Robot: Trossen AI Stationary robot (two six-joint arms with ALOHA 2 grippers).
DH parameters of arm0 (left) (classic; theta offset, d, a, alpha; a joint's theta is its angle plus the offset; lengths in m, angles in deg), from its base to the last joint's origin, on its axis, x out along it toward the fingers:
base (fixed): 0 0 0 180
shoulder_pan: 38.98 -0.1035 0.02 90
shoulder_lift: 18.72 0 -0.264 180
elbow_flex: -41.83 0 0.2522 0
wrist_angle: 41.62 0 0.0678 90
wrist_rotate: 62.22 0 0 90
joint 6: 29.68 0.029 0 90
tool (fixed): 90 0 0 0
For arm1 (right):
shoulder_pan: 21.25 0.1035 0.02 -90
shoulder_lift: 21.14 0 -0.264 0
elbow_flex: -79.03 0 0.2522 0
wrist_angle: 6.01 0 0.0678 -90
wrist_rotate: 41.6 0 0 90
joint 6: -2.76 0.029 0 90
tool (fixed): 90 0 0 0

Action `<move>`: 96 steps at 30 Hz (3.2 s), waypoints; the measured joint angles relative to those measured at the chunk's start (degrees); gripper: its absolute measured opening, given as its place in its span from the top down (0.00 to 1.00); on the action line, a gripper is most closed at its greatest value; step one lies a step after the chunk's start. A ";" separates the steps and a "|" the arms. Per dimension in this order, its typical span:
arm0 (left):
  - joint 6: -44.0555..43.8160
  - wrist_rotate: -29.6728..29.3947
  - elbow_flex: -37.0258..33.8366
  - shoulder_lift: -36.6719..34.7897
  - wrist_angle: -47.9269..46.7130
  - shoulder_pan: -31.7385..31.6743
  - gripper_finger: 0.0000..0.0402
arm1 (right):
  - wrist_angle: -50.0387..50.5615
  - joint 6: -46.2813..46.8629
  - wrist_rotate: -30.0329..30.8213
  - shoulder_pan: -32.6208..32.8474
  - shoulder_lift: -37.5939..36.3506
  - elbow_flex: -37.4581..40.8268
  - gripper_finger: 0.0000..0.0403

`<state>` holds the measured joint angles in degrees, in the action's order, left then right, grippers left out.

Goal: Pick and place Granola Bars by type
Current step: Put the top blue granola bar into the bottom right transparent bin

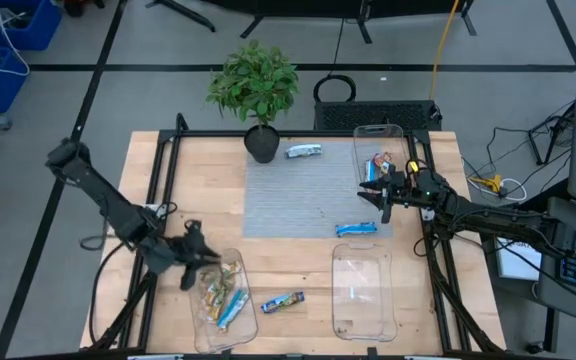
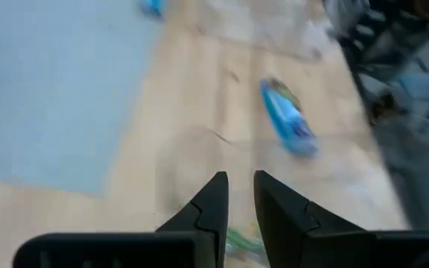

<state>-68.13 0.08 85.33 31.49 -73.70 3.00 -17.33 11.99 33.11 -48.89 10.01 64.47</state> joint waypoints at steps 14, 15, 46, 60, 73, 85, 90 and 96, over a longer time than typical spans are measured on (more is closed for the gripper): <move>28.45 4.84 -9.85 -32.92 2.13 -17.33 0.82 | -0.28 -0.98 0.02 -0.02 -0.02 -0.02 0.65; 29.94 6.21 -10.72 -34.62 2.93 -18.62 0.82 | -0.28 -1.02 0.02 -0.01 -0.02 -0.02 0.65; 38.18 34.03 -23.50 -47.36 10.62 -49.35 0.82 | -0.35 -1.37 0.07 -0.01 -0.02 -0.01 0.65; 39.39 42.30 -26.56 -46.89 13.89 -57.95 0.82 | 0.21 -0.97 0.01 -0.02 -0.02 -0.02 0.65; 39.49 37.74 -26.82 -46.11 15.08 -58.04 0.82 | 0.19 -3.89 0.63 0.00 2.32 -11.69 0.65; 39.49 37.72 -26.82 -46.11 15.21 -58.04 0.82 | 29.53 -14.68 8.21 -3.47 35.85 -50.89 0.65; 39.49 37.69 -26.80 -46.11 15.21 -58.04 0.82 | 41.24 -16.82 6.03 -6.49 52.04 -67.79 0.65; 39.50 37.69 -26.80 -46.11 15.18 -58.01 0.82 | 48.35 -17.12 6.47 -6.87 65.97 -79.75 0.65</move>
<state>-28.63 37.78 58.53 -14.63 -58.53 -55.01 31.02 -5.13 39.57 -55.76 75.98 -15.28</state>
